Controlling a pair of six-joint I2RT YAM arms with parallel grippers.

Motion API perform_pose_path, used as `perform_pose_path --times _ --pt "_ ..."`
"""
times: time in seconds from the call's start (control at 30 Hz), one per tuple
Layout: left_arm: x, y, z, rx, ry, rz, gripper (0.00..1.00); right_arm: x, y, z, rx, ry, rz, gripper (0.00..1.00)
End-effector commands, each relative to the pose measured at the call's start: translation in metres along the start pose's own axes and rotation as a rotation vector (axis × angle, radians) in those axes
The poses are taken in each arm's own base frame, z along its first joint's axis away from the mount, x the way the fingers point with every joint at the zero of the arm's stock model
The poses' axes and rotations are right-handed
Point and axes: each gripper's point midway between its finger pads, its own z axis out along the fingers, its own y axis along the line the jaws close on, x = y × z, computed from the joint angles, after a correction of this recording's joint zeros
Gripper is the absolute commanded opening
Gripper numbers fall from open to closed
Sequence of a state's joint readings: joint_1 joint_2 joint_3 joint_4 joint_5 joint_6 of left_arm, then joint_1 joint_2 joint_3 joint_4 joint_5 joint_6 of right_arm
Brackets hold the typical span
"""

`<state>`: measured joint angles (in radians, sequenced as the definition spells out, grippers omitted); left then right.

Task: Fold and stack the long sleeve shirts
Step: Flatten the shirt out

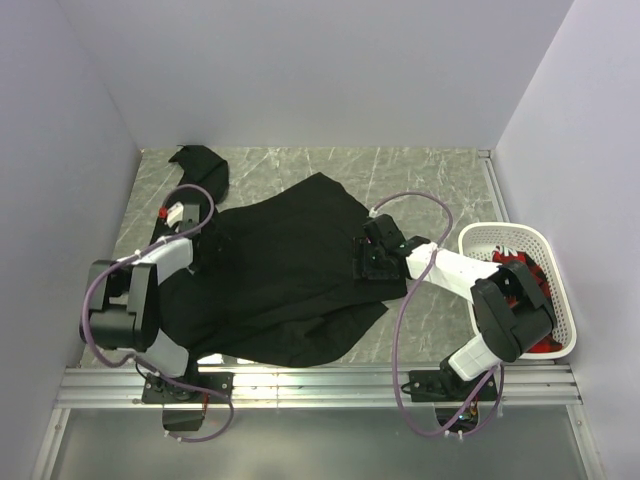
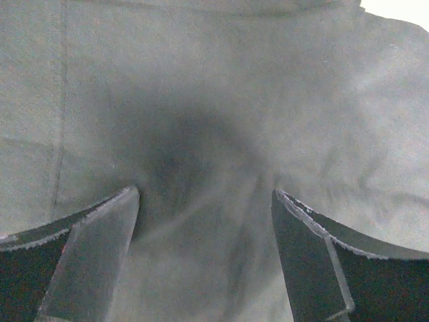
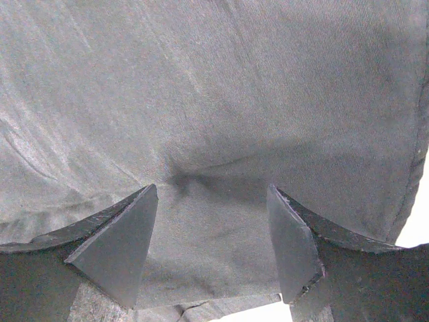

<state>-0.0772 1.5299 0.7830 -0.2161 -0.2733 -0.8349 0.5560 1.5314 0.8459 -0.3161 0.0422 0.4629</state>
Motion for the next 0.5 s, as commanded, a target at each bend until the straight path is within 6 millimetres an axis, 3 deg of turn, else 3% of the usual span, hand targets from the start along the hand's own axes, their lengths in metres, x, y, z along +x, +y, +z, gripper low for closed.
perform_pose_path --times 0.0,0.13,0.17,0.23,0.27,0.33,0.37,0.43,0.47 --pt "-0.012 -0.018 0.01 0.013 -0.011 -0.007 0.88 -0.001 -0.007 0.0 0.021 -0.014 0.045 0.73" --pt "-0.025 -0.025 0.031 -0.043 -0.02 0.075 0.88 0.003 -0.022 0.007 0.06 0.01 0.086 0.73" --pt "-0.036 -0.036 0.033 -0.024 -0.038 0.082 0.88 0.003 -0.024 0.009 0.068 0.015 0.091 0.73" --pt "-0.039 -0.045 0.043 -0.011 -0.032 0.121 0.88 0.001 -0.028 0.01 0.072 0.02 0.11 0.73" --pt "-0.049 -0.06 0.044 0.023 -0.044 0.125 0.88 0.003 -0.031 0.012 0.078 0.031 0.122 0.73" --pt "-0.047 -0.068 0.059 0.028 -0.021 0.167 0.88 0.0 -0.033 0.015 0.076 0.039 0.139 0.73" --pt "-0.059 -0.086 0.06 0.066 -0.03 0.168 0.89 0.0 -0.036 0.019 0.076 0.056 0.158 0.73" --pt "-0.053 -0.094 0.078 0.071 0.005 0.208 0.89 -0.005 -0.036 0.022 0.073 0.06 0.171 0.73" --pt "-0.061 -0.11 0.077 0.108 0.007 0.219 0.89 -0.008 -0.037 0.025 0.073 0.069 0.186 0.73"
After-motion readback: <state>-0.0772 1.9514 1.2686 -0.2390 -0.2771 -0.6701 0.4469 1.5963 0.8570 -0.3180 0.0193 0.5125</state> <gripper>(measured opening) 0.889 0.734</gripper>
